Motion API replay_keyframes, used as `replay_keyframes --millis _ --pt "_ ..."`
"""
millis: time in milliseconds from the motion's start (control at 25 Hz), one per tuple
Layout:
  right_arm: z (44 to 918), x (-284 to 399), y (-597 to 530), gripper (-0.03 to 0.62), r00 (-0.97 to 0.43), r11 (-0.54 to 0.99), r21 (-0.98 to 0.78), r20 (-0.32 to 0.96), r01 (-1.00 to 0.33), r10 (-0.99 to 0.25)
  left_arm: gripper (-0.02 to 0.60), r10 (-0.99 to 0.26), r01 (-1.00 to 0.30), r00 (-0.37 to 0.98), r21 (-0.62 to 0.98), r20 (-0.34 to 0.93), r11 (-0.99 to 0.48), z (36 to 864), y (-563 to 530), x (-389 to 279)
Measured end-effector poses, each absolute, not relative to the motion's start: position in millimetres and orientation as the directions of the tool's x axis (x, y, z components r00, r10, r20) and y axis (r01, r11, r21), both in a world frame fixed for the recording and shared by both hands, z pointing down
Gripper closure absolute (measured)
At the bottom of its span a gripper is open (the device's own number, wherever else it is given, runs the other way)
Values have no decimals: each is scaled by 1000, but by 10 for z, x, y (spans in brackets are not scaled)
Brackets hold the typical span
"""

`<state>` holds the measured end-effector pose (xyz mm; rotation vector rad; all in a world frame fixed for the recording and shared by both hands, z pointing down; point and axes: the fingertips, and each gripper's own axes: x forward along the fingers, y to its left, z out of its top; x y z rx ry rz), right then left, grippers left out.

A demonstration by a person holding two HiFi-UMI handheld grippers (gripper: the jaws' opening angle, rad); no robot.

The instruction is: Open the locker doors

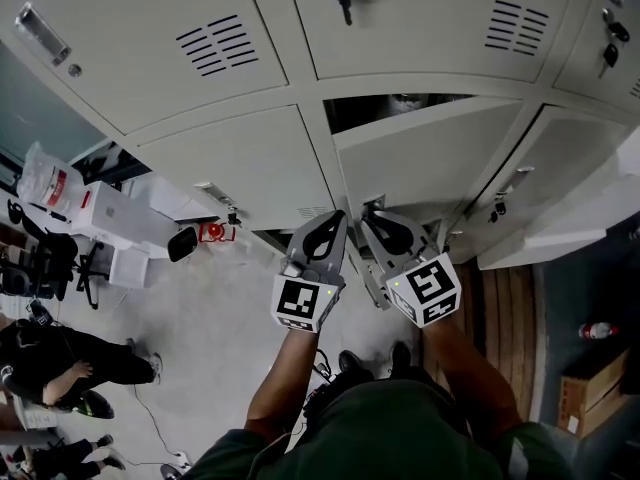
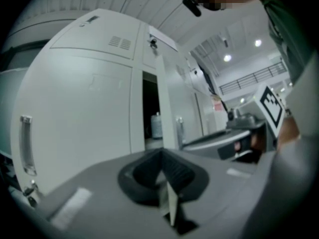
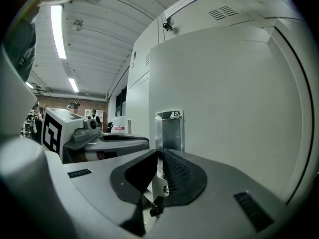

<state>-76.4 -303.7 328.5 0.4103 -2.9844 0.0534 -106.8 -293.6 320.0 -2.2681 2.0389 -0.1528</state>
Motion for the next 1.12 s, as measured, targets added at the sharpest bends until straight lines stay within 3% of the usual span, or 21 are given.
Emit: replay_keyframes --millis 320,1120 --pt "3292 -321 -2706 579 -951 957 -38 127 -289 -282 583 -986 -982 162 -103 -25 -159 3153 -2752 -699" --pt "3289 1015 -2439 579 -880 876 -99 115 -473 -462 583 -906 -904 422 -99 -42 -416 3117 -2594 701"
